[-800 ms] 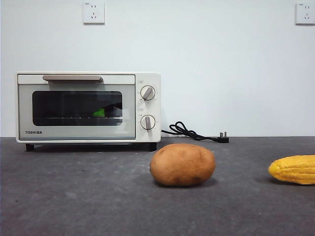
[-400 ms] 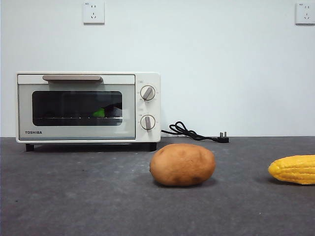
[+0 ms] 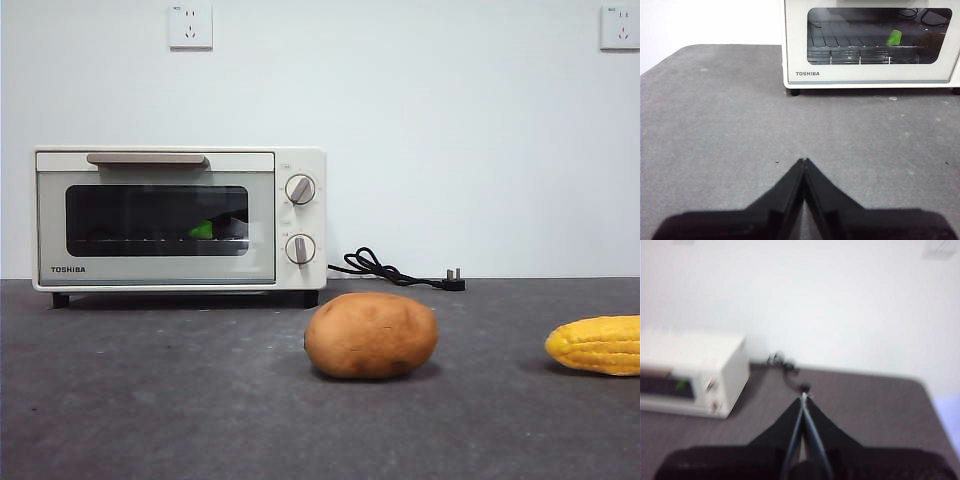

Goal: Take the eggplant from the table,put the eggplant in the oven

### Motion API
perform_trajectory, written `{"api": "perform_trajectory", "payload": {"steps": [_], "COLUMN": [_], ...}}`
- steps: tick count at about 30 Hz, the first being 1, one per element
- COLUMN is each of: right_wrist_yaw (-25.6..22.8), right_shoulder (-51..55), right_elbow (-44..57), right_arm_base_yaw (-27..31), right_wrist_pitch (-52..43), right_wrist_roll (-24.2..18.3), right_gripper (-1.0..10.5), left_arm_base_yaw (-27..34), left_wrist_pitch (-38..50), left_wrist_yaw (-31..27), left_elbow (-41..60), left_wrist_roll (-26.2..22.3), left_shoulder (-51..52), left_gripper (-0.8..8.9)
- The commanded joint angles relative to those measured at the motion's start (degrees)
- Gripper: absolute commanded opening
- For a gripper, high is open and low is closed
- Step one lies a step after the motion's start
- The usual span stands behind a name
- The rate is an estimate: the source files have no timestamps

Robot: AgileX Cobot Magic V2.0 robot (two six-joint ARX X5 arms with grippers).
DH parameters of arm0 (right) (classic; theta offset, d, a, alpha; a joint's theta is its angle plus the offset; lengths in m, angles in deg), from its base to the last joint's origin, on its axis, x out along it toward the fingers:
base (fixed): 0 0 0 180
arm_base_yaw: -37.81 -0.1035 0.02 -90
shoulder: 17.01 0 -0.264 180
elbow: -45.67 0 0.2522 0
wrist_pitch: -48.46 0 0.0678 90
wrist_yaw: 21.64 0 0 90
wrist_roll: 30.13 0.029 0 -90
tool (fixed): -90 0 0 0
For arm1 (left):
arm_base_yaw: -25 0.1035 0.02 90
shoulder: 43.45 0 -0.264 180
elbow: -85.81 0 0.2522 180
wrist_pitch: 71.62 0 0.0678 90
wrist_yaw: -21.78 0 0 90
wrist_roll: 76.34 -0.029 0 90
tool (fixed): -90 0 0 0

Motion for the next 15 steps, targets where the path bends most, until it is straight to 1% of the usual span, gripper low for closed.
{"api": "perform_trajectory", "payload": {"steps": [1,6,9,13,15], "right_wrist_yaw": [-0.17,-0.09,0.48,2.49,2.54], "right_shoulder": [3.3,11.1,15.89,21.55,24.0], "right_elbow": [4.39,17.99,28.39,42.95,49.68], "right_arm_base_yaw": [2.12,4.07,4.09,4.09,4.07], "right_wrist_pitch": [-4.42,-14.95,-21.79,-31.58,-36.04], "right_wrist_roll": [0.57,0.7,0.83,0.83,0.9], "right_gripper": [0.0,0.0,0.0,0.0,0.0], "left_arm_base_yaw": [-0.13,-0.13,-0.13,-0.13,-0.13], "left_wrist_pitch": [0.52,0.5,0.5,0.52,0.5], "left_wrist_yaw": [0.02,0.02,0.02,0.02,0.02], "left_elbow": [0.46,0.46,0.46,0.46,0.46], "left_wrist_roll": [0.61,0.61,0.61,0.61,0.61], "left_shoulder": [-0.02,-0.02,-0.02,-0.02,-0.02], "left_gripper": [-0.04,-0.04,-0.04,-0.04,-0.04]}}
